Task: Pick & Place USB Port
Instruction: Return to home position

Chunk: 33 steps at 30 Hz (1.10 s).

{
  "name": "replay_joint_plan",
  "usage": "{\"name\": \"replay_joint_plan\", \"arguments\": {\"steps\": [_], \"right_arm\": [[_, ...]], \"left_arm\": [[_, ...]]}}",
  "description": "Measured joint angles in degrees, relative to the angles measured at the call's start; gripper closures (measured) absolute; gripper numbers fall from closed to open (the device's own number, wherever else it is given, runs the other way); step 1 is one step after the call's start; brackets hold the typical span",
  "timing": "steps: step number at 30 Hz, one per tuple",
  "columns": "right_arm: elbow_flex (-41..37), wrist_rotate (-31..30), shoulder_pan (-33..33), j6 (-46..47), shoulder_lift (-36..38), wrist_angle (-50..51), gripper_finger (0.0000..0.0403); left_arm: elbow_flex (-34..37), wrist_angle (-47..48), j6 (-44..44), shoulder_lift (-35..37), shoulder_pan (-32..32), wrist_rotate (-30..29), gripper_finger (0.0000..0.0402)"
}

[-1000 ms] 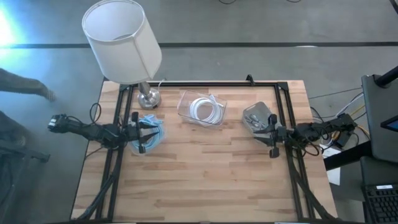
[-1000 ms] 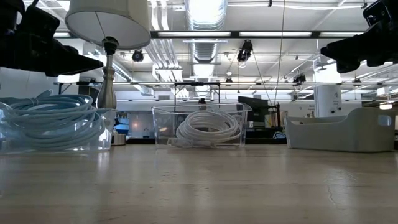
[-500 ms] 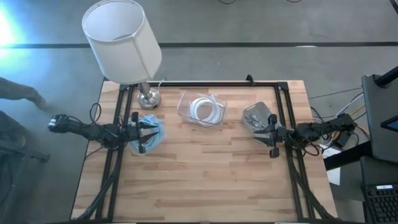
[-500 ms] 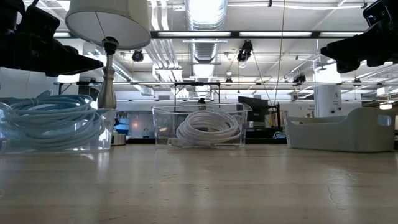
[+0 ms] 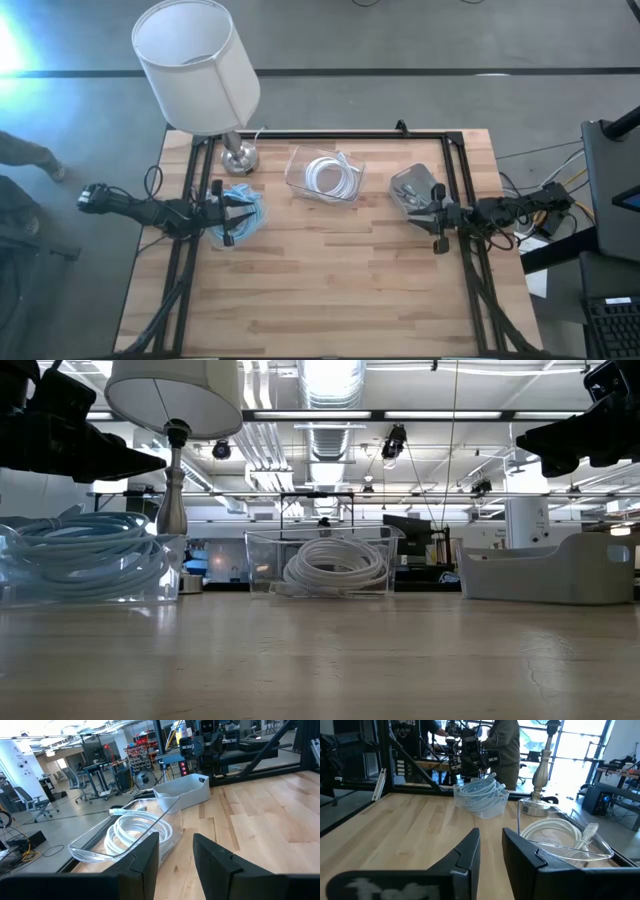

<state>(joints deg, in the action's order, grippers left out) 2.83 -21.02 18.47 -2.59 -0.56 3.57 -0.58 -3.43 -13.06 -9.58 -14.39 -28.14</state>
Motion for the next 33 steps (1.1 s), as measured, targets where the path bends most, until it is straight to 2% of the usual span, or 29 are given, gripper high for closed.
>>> {"name": "replay_joint_plan", "arguments": {"steps": [14, 27, 33], "right_arm": [[0.0, 0.0, 0.0, 0.0, 0.0, 0.0, 0.0311], [0.0, 0.0, 0.0, 0.0, 0.0, 0.0, 0.0333], [0.0, 0.0, 0.0, 0.0, 0.0, 0.0, 0.0331]], "left_arm": [[0.0, 0.0, 0.0, 0.0, 0.0, 0.0, 0.0277], [-0.1, -0.1, 0.0, 0.0, 0.0, 0.0, 0.0277], [-0.1, -0.1, 0.0, 0.0, 0.0, 0.0, 0.0277]]}}
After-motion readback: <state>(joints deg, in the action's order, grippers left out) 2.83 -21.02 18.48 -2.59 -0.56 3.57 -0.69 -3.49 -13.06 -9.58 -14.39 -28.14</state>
